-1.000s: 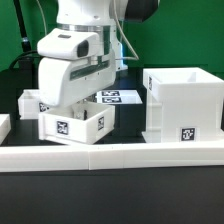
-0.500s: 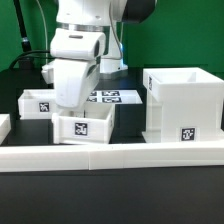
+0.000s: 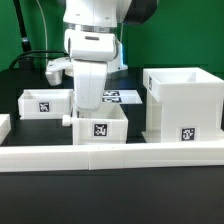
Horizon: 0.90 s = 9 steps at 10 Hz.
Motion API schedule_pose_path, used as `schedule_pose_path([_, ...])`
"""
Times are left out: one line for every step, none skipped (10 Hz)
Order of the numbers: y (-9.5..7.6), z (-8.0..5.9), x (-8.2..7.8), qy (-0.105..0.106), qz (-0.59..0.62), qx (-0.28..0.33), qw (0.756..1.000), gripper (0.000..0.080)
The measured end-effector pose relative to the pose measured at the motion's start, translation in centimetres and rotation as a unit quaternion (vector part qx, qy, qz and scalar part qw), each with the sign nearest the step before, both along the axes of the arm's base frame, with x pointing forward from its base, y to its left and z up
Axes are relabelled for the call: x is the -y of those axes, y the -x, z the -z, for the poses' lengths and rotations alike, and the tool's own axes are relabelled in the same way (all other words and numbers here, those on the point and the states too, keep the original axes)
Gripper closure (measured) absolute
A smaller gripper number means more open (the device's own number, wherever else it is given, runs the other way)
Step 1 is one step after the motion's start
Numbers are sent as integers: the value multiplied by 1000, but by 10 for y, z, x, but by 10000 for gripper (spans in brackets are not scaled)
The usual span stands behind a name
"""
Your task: Assemble drawer
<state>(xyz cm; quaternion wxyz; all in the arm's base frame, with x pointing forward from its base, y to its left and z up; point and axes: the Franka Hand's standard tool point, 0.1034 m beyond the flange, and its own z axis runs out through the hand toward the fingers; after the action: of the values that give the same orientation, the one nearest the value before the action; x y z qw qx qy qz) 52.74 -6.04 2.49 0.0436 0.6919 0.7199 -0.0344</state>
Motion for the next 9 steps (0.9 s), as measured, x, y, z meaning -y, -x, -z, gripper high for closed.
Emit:
schedule_pose_path([-1,1,-6,-1,13,0,1000,757])
schedule_pose_path([-3,3,-13,-2,21,-3,1000,757])
schedule_pose_path([-6,4,-20,-3,39,-3,999,757])
schedule_pose_path([-9,6,-29,-6,66,-3,998,757])
schedule_pose_path([-9,7,-34,-8,82,-1,997,757])
schedule_pose_path([-9,8,-32,-8,80,-2,997,757])
schedule_pose_path([-9,8,-31,-8,81,-2,997,757])
schedule_pose_path([-9,8,-31,-8,81,-2,997,757])
schedule_pose_path([-9,8,-32,-8,81,-2,997,757])
